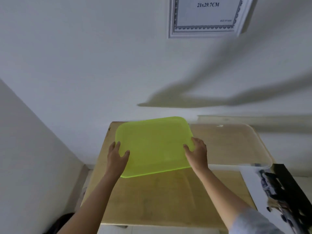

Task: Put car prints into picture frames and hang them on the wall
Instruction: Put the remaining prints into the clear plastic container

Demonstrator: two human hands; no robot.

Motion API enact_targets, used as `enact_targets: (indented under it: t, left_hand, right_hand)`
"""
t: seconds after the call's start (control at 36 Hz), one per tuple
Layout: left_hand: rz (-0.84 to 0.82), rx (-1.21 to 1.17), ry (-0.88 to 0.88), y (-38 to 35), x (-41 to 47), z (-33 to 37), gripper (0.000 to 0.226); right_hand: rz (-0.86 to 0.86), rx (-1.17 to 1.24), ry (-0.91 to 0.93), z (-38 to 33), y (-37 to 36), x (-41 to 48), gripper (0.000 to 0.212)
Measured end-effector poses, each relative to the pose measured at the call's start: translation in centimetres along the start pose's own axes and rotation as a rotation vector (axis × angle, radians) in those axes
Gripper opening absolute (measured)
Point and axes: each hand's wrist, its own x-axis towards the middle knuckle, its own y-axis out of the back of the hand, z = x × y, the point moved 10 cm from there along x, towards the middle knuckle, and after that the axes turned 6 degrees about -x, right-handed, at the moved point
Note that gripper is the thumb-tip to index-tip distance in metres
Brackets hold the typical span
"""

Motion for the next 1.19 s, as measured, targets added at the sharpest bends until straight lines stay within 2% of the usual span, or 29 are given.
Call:
enact_targets:
  t: [0.17,0.33,0.56,0.78,0.89,1.03,1.08,1.19]
  left_hand:
    - [-0.004,0.04,0.088,4.1,-1.1,-7.3,0.059]
    - [-0.085,0.076,0.135,3.8,-2.0,-11.9,0.061]
    - [-0.172,0.141,0.11,2.1,-2.5,-14.3,0.068]
    - [-0.141,0.179,0.157,1.8,-1.9,-14.3,0.069]
    - [-0.084,0.148,0.1,1.1,-1.3,-11.3,0.062]
    - [-0.085,0.112,-0.176,-3.3,-2.3,-2.0,0.045]
    - [-0.125,0.079,-0.279,-6.2,-3.7,1.9,0.038]
    - [-0.33,0.023,-0.438,-15.0,-9.2,9.3,0.032]
  right_hand:
    - [-0.136,-0.048,0.032,-2.2,-7.2,-3.8,0.048]
    - [-0.207,-0.141,-0.003,-0.7,-10.5,-6.6,0.05]
    - [-0.27,-0.31,0.041,0.8,-12.2,-8.8,0.055]
    - [-0.325,-0.286,-0.015,0.9,-11.8,-8.5,0.056]
    - [-0.285,-0.178,-0.044,0.7,-8.7,-7.6,0.052]
    - [-0.108,-0.114,0.01,1.7,0.1,-5.3,0.043]
    - [-0.039,-0.097,0.0,3.0,4.4,-4.6,0.041]
    - [0.075,-0.081,-0.056,8.9,13.6,-3.9,0.039]
